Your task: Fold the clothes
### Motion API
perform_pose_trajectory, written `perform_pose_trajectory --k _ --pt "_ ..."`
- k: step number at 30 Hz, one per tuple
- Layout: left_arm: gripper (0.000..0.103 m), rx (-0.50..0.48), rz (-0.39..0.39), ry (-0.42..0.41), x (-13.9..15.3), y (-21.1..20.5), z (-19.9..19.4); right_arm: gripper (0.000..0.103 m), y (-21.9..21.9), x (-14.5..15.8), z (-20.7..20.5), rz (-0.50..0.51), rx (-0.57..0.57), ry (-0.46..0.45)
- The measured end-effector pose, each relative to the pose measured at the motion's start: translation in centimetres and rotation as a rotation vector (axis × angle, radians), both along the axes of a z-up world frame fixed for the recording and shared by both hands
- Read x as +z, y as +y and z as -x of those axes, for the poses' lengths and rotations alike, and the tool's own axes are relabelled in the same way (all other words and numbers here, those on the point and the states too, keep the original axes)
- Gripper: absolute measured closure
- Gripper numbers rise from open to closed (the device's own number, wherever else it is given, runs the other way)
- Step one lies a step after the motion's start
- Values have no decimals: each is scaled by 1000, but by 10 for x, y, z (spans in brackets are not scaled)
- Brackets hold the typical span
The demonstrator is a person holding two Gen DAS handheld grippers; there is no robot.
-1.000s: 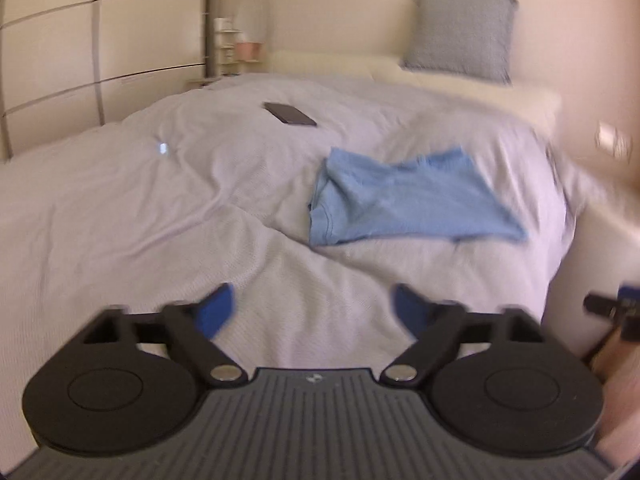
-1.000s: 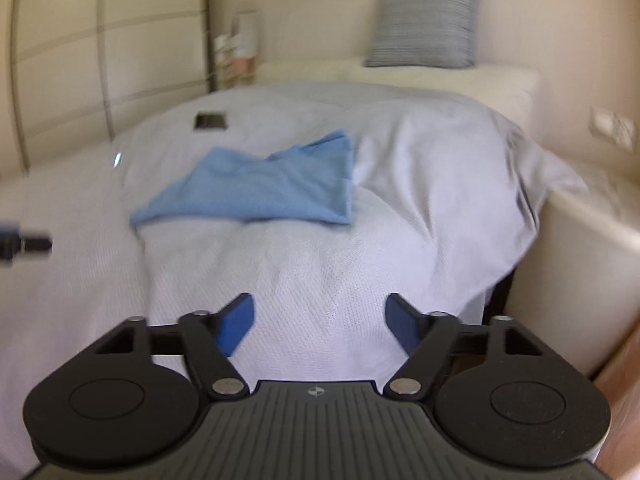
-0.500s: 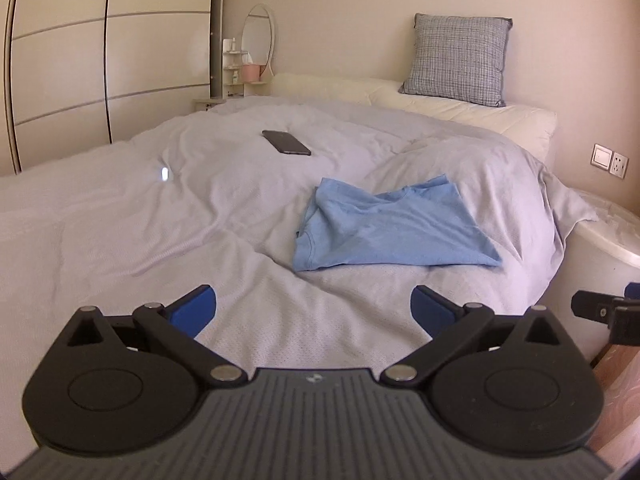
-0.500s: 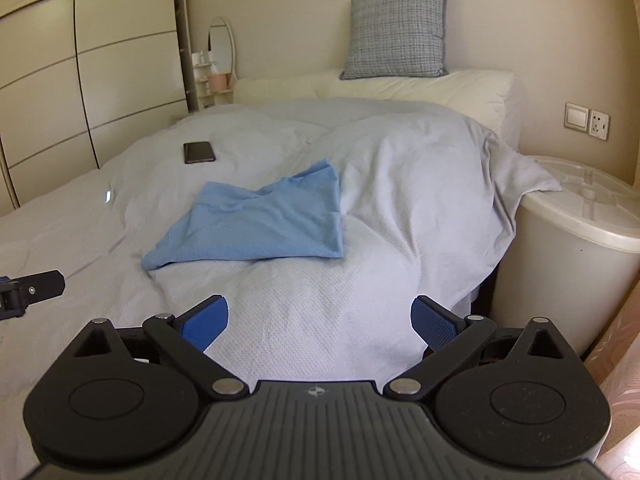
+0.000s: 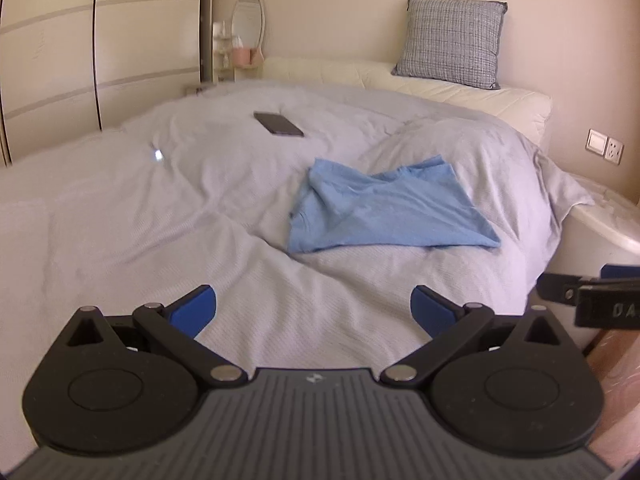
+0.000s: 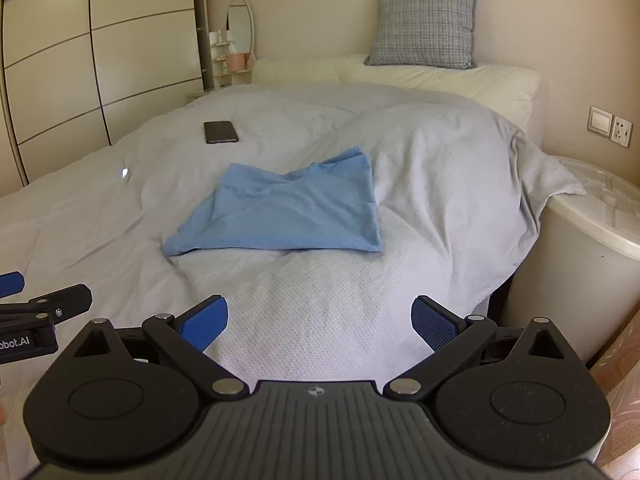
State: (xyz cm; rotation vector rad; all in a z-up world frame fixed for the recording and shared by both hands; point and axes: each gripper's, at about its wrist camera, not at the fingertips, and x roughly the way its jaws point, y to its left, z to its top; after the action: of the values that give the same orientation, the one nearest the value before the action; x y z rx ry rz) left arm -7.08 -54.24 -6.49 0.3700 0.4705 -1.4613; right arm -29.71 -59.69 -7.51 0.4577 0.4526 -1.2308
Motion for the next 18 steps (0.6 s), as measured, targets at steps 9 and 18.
perform_pose_trajectory --k 9,18 --pt "1 -78 -80 86 -13 -24 -4 2 -11 -10 -6 -51 -9 11" --pt "1 -55 -58 9 -14 -32 0 2 -27 -16 -11 -73 -18 6"
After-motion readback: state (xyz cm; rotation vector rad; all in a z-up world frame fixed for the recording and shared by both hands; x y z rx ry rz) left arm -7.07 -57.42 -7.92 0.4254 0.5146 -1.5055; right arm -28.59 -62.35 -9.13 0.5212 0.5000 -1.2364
